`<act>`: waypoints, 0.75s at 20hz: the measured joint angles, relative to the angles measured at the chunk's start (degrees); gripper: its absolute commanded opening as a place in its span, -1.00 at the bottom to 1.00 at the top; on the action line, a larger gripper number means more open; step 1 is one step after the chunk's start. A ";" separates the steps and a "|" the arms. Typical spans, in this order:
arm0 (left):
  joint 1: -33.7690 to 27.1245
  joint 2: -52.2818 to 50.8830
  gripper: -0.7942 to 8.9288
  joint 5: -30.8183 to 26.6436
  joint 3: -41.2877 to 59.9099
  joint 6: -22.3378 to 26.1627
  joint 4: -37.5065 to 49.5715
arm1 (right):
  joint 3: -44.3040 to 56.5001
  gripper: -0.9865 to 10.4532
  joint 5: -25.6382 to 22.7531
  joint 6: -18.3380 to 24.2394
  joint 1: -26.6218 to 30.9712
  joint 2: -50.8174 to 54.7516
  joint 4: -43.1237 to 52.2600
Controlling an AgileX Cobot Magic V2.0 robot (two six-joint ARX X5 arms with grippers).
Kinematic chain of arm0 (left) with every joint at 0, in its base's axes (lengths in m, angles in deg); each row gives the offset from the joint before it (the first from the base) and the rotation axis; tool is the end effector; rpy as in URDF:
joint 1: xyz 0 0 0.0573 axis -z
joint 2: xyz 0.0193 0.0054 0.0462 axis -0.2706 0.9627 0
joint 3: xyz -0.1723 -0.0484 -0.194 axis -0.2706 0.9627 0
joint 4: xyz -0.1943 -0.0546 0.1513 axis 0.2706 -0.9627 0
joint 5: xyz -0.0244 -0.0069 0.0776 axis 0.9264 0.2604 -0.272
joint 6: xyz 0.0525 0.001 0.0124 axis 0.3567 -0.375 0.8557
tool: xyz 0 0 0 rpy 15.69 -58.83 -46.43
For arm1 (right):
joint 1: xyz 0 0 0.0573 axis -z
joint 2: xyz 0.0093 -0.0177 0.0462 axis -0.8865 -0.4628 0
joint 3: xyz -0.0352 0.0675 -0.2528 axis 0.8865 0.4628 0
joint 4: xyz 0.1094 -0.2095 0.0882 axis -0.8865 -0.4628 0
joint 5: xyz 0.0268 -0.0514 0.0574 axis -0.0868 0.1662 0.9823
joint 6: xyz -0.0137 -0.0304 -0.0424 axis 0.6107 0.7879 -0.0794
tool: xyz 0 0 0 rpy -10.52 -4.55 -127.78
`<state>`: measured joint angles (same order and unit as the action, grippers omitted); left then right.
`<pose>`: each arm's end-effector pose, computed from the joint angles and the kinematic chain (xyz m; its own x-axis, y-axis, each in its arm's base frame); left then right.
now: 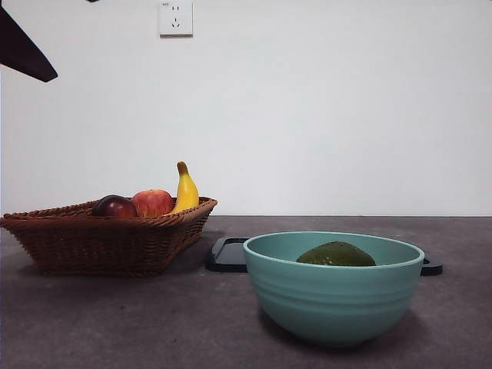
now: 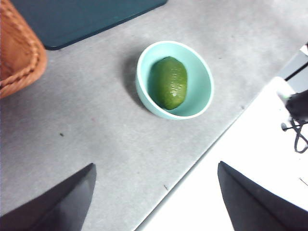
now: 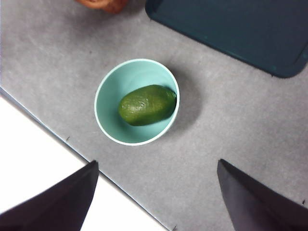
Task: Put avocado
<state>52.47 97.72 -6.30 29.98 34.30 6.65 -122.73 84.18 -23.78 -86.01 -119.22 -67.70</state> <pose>0.1218 -0.1040 0.3049 0.2980 -0.6686 -0.6813 0.6627 0.6586 -0.3565 0.1095 0.0583 0.3196 0.3845 0.5271 -0.7579 -0.5124 0.8047 0.2997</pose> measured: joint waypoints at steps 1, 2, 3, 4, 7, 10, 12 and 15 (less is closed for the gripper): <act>0.00 -0.02 -0.01 0.04 0.00 0.00 0.00 | 0.04 -0.14 0.00 0.00 0.00 -0.42 0.02; 0.00 -0.02 -0.01 0.04 0.00 0.00 0.00 | 0.22 -0.14 0.00 0.00 0.00 -0.92 0.07; 0.00 -0.02 -0.01 0.04 0.00 0.00 0.00 | 0.59 -0.14 0.02 -0.02 0.00 -1.51 0.42; 0.02 -0.02 -0.01 0.04 0.00 0.00 0.02 | 1.31 -0.14 0.02 -0.11 0.00 -2.40 1.49; 0.02 -0.02 -0.01 0.04 0.00 0.00 0.07 | 4.63 -0.18 0.02 -1.14 -0.02 -5.92 6.64; 0.00 -0.02 -0.01 0.04 0.00 0.00 0.07 | 7.65 -0.21 0.02 -1.53 -0.02 -10.73 11.67; 0.00 -0.02 -0.01 0.04 0.00 0.00 0.07 | 8.26 -0.27 -0.02 -1.75 -0.28 -14.01 15.12; 0.00 -0.02 -0.01 0.04 0.00 0.00 0.09 | 8.26 -0.28 -0.83 -1.99 -2.23 -18.99 18.93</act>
<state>52.47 97.69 -6.25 29.98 34.30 6.74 -114.47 83.35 -25.77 -88.24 -138.22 -48.77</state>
